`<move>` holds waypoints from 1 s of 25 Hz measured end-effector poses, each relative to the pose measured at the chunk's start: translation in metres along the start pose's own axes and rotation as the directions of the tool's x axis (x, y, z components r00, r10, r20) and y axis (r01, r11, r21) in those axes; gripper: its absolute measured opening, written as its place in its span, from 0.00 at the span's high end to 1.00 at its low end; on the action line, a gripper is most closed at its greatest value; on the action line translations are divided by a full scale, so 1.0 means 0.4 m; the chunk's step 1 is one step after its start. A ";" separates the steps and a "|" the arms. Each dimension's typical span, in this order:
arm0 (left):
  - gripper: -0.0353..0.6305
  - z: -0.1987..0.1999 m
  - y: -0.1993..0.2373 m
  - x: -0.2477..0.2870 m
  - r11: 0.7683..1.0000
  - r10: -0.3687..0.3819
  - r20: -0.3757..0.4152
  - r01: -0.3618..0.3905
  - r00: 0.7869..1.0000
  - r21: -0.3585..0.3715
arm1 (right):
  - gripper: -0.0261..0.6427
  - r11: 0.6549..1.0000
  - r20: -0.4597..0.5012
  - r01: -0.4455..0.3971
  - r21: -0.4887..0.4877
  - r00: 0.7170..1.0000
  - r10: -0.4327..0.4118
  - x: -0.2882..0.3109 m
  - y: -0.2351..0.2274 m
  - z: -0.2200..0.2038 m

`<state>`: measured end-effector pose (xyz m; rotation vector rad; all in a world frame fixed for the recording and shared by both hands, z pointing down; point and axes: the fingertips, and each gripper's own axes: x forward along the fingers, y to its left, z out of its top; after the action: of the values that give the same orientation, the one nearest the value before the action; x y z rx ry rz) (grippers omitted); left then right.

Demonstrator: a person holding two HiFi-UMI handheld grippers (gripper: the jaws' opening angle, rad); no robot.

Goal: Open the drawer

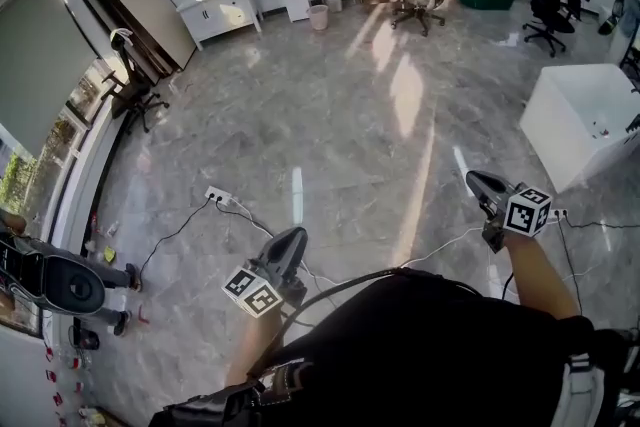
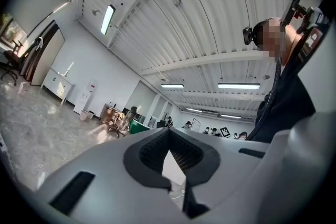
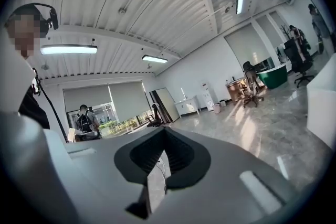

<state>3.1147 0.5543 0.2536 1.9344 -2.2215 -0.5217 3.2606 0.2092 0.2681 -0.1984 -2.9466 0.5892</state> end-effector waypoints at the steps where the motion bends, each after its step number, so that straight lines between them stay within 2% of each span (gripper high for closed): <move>1: 0.95 -0.007 0.009 -0.002 1.000 -0.004 -0.005 0.004 1.000 -0.006 | 0.96 1.000 0.003 0.007 0.006 1.000 -0.007 0.001 0.001 -0.005; 7: 0.95 -0.034 0.052 0.026 0.999 -0.026 -0.027 0.025 0.999 -0.039 | 0.96 0.999 -0.006 0.041 0.005 0.999 -0.041 0.016 -0.011 -0.014; 11: 0.95 -0.036 0.061 0.088 0.999 -0.034 -0.033 0.033 0.999 -0.038 | 0.96 0.999 -0.003 0.047 0.009 0.999 -0.047 0.018 -0.062 0.001; 18: 0.95 -0.018 0.055 0.286 1.000 0.026 -0.021 -0.026 0.999 0.001 | 0.96 0.999 0.021 -0.006 0.054 1.000 0.004 0.037 -0.267 0.061; 25: 0.95 -0.007 -0.013 0.527 0.997 0.075 0.057 -0.077 0.996 0.032 | 0.96 0.997 -0.015 -0.054 -0.061 0.998 0.053 -0.001 -0.507 0.179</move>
<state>3.0872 0.3466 0.2306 1.8647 -2.3422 -0.5365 3.2293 -0.0030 0.2817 -0.2872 -2.9565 0.5024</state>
